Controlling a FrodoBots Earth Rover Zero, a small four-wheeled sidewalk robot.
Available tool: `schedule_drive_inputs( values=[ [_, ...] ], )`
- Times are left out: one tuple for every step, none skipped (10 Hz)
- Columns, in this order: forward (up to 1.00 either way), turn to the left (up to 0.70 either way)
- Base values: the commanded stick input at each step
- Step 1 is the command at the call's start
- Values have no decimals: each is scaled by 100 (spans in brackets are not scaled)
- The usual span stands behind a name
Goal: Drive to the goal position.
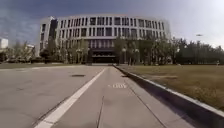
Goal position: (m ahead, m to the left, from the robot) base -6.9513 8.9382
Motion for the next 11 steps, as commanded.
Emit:
schedule_drive_inputs(
  values=[
    [70,0],
    [70,0],
    [70,0],
    [70,0],
    [70,0],
    [69,0],
    [70,0],
    [70,0],
    [70,0],
    [70,0],
    [70,0]
  ],
)
